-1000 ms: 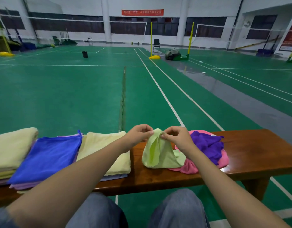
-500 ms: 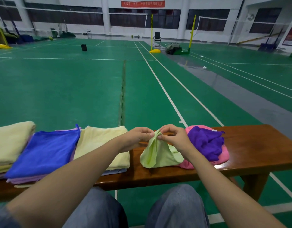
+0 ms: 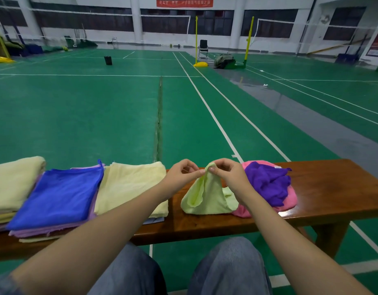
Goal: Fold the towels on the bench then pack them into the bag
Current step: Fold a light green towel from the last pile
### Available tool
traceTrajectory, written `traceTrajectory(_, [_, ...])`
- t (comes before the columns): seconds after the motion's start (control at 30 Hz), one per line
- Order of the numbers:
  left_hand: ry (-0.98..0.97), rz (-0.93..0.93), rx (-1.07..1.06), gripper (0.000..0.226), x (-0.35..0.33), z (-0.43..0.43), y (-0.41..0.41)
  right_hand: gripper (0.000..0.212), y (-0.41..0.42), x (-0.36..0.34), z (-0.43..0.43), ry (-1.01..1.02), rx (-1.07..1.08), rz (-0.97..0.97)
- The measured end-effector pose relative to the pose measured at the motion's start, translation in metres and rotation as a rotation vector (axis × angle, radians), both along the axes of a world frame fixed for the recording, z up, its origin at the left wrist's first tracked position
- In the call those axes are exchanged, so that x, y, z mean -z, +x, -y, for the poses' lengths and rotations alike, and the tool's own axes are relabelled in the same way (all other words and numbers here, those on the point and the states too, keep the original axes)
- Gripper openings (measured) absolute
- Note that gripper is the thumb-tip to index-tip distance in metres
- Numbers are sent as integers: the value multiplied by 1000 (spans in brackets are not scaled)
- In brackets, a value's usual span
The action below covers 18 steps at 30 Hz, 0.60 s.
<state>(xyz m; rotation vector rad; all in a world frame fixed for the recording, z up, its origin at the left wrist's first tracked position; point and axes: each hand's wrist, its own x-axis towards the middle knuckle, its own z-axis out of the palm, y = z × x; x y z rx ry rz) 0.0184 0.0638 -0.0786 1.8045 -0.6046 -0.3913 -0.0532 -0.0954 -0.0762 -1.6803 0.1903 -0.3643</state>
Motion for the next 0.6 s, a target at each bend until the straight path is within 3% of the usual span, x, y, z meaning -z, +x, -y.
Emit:
traceTrajectory(0.1, [-2, 128, -14, 40, 6, -2, -9, 8, 3, -1, 5, 74, 86, 27])
traceTrajectory(0.27, [236, 378, -12, 48, 19, 6, -23, 6, 4, -5, 7, 116, 157, 39])
traceTrajectory(0.4, [262, 561, 15, 38, 23, 9, -31, 8, 4, -8, 8, 133, 194, 50])
traceTrajectory(0.6, [171, 634, -64, 24, 22, 6, -30, 8, 2, -13, 13, 128, 225, 73])
